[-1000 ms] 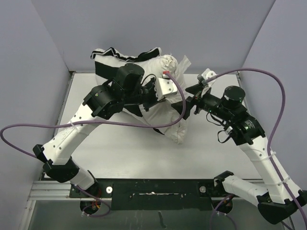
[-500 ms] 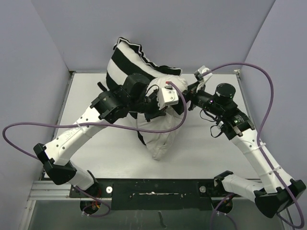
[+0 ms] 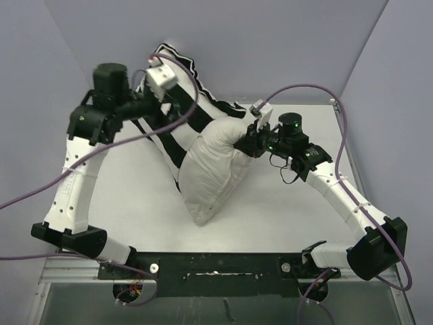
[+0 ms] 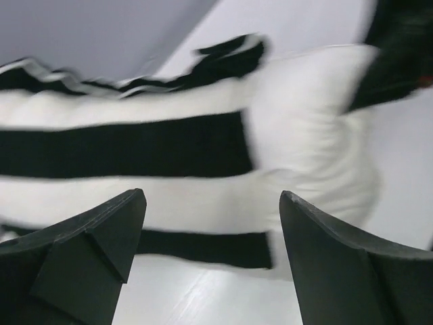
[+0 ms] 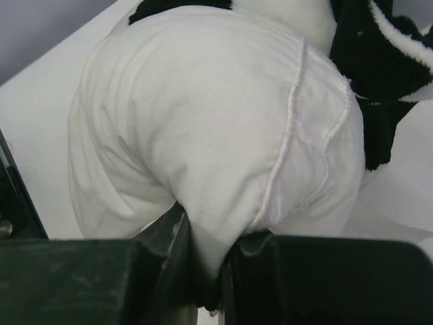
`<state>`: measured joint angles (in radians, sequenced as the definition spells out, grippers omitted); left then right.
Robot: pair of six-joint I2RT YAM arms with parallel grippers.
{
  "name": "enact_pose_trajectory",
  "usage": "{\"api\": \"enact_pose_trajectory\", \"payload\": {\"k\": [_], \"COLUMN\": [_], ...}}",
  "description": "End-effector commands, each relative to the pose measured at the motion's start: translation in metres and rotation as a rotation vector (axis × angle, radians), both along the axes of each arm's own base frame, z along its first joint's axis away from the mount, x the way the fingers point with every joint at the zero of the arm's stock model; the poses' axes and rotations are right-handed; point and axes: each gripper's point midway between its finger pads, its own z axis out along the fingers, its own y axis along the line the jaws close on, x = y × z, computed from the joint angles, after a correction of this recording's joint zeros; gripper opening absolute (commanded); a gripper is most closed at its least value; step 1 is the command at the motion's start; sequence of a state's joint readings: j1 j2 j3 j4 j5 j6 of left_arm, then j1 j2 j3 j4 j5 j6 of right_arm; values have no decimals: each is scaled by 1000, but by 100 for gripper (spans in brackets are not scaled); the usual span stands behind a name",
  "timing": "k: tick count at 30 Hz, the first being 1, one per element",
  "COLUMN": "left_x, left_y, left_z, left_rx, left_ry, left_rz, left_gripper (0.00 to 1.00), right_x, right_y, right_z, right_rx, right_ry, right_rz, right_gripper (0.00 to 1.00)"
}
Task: Remove the pillowcase from the pillow
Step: Remove the pillow from the pillowcase.
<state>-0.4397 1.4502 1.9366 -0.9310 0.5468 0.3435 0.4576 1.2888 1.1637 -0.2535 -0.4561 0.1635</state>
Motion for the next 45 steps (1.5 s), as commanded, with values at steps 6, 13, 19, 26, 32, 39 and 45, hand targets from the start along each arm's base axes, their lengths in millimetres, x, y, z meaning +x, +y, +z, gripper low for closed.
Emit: {"api": "enact_pose_trajectory", "payload": {"k": [6, 13, 19, 26, 32, 39, 45], "left_x": [154, 155, 103, 78, 79, 9, -63], "left_y": [130, 110, 74, 33, 47, 62, 57], "left_z": [-41, -116, -149, -170, -148, -126, -121], "left_rx": [16, 135, 200, 198, 142, 86, 85], "left_ry": [-4, -39, -45, -32, -17, 78, 206], "left_rz": [303, 57, -146, -155, -48, -138, -263], "left_gripper": [87, 97, 79, 0, 0, 0, 0], "right_x": [-34, -40, -27, -20, 26, 103, 109], "right_y": [26, 30, 40, 44, -8, -56, -9], "right_z": [41, 70, 79, 71, 60, 54, 98], "right_rx": [-199, -371, -389, -404, -462, -692, -554], "right_ry": [-387, -603, -600, -563, -502, -651, -861], "right_rz": [339, 385, 426, 416, 182, -123, 35], "right_gripper": [0, 0, 0, 0, 0, 0, 0]}}
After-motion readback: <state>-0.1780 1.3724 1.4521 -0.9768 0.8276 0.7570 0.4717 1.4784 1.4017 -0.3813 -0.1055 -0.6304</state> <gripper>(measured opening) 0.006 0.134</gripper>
